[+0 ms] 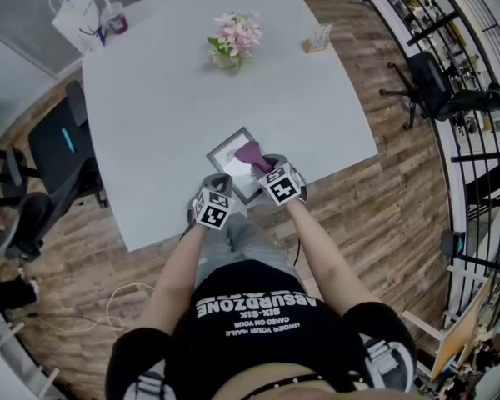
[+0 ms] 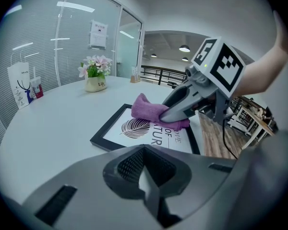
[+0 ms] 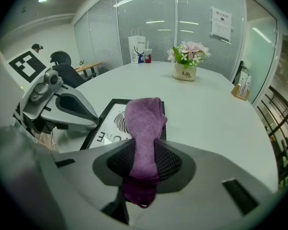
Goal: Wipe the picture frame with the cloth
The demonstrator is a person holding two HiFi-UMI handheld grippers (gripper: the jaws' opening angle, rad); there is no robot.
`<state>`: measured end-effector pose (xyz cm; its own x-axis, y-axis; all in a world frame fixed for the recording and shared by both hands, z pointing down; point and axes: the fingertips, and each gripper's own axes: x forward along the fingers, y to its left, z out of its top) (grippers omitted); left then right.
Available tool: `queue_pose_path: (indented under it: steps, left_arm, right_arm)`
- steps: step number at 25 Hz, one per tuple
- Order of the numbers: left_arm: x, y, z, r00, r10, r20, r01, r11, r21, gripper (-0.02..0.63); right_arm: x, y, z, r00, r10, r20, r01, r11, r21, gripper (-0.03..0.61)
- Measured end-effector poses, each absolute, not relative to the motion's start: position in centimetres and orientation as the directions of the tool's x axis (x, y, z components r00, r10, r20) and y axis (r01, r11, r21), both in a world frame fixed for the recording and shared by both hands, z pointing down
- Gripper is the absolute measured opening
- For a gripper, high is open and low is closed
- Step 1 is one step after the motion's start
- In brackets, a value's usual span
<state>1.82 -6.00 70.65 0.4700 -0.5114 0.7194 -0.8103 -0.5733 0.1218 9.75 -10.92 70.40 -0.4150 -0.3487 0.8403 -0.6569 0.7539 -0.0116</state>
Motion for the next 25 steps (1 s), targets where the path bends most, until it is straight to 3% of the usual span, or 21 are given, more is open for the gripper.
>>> queue_pose_path:
  steps: [25]
  left_arm:
    - [1.9, -6.1, 70.7, 0.478, -0.521, 0.707, -0.813, -0.566, 0.133, 0.015]
  right_arm:
    - [8.9, -8.9, 70.3, -0.491, -0.346, 0.800, -0.732, 0.662, -0.163, 0.123]
